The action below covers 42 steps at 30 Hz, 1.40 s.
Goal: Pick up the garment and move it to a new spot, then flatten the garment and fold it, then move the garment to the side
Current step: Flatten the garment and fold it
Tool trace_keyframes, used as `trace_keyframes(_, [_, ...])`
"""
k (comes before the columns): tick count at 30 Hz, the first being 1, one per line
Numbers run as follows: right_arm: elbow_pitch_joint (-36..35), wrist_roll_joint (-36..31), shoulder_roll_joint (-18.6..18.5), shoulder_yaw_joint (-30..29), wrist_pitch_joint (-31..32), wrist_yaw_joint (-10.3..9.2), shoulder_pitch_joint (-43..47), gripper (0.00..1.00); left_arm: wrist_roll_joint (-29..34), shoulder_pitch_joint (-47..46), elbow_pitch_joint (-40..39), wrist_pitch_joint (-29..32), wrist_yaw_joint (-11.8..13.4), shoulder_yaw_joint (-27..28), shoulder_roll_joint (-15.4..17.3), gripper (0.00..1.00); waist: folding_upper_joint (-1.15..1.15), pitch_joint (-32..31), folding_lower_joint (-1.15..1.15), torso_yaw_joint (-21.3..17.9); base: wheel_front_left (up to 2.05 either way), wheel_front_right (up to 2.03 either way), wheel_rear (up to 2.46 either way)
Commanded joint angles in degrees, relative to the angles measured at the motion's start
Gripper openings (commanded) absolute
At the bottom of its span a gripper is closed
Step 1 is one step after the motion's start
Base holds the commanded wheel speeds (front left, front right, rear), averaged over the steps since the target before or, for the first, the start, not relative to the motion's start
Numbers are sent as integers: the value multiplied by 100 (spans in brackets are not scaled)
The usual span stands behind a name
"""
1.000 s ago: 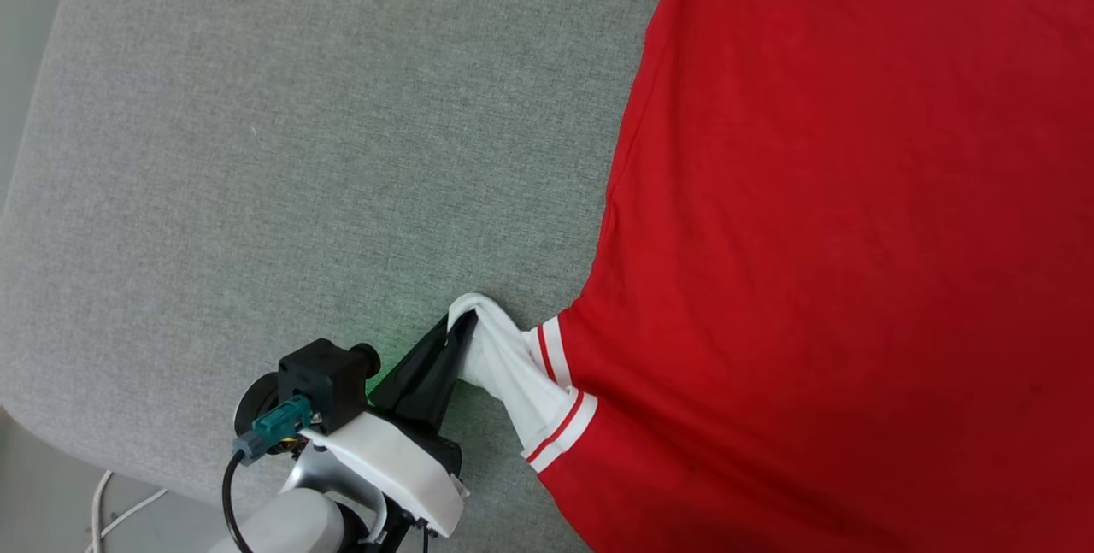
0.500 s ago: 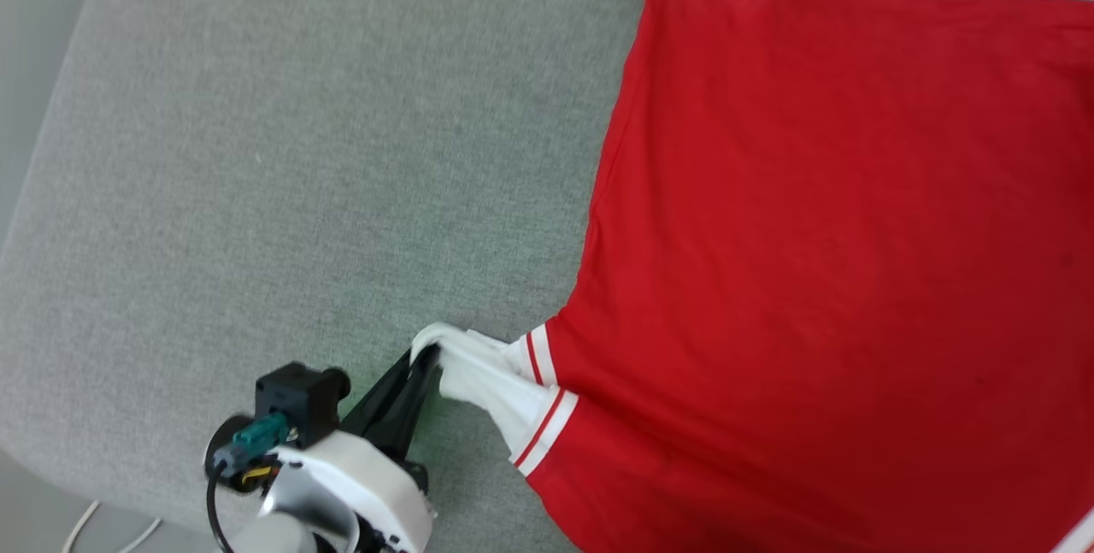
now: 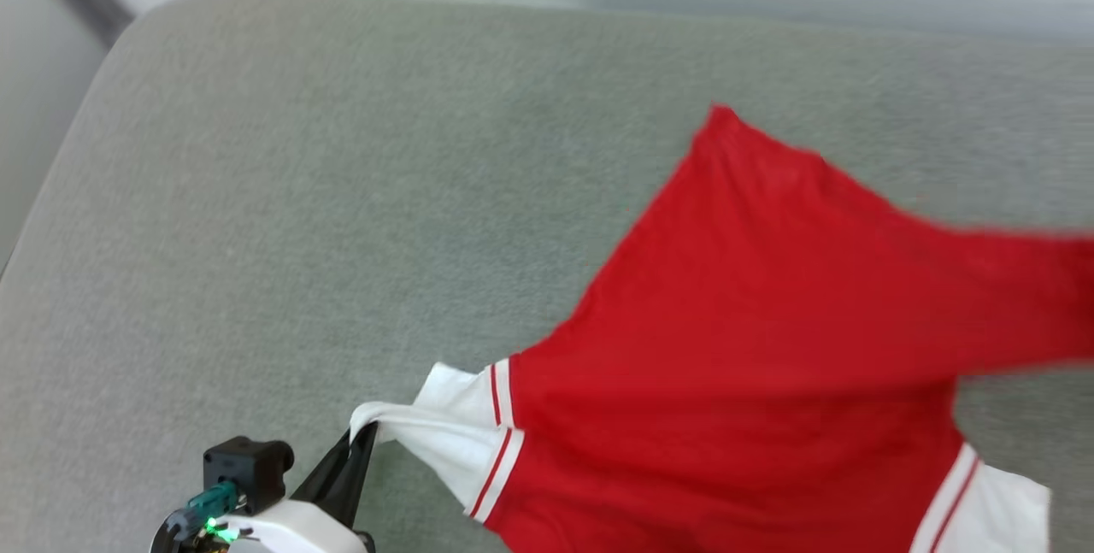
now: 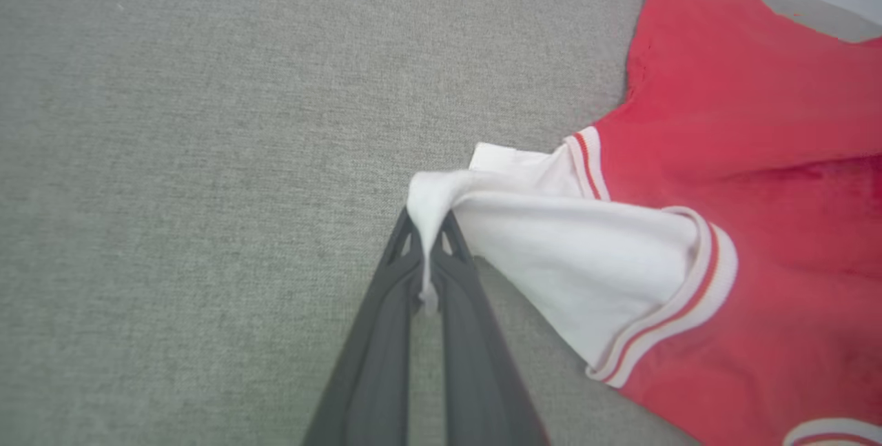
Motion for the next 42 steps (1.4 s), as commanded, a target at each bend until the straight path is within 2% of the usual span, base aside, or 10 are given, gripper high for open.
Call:
trace_keyframes(1, [-53, 94, -106, -39, -95, -2, 307, 0, -29, 68, -26, -6, 39, 32, 37, 0, 0, -252, 0, -249, 0, 0, 0])
trace_keyframes(9, [37, 617, -399, -219, -803, -2, 2695, 0, -129, 317, -86, -10, 86, 75, 170, 0, 0, -423, 0, -472, 0, 0, 0])
trace_keyframes(14, [435, 702, 87, -369, -1195, -2, 3657, 0, -119, 313, -67, -3, 66, 54, 170, 0, 0, -396, 0, -485, 0, 0, 0])
trace_keyframes(18, [560, 543, 440, -473, -1393, -2, 3824, 0, -122, 276, -35, 11, 57, 39, 170, 0, 0, -401, 0, -499, 0, 0, 0])
trace_keyframes(19, [531, 525, 455, -568, -1462, -4, 3758, 11, -120, 273, -28, 15, 49, 32, 173, 0, 0, -407, 0, -504, 0, 0, 0])
trace_keyframes(20, [482, 528, 447, -685, -1500, -5, 3671, 49, -119, 272, -16, 15, 42, 25, 177, 0, 0, -417, 0, -508, 0, 0, 0])
trace_keyframes(21, [394, 501, 398, -785, -1540, -4, 3573, 100, -120, 271, -10, 17, 38, 21, 180, 0, 0, -424, 0, -509, 0, 0, 0])
trace_keyframes(31, [-805, 219, -155, -1560, -1052, -2, 2143, 100, -39, 55, -25, 30, -15, -28, 135, 0, 0, -258, 0, -357, 0, 0, 0])
trace_keyframes(35, [-906, 3, 45, -1269, -349, -2, 1097, 100, 54, -156, -27, 87, -69, -104, 72, 0, 0, -63, 0, -176, 0, 0, 0])
trace_keyframes(42, [-121, -543, 798, -368, 723, -3, -495, 100, 239, -595, -51, 149, -197, -270, -157, 0, 0, 370, 0, 148, 0, 0, 0])
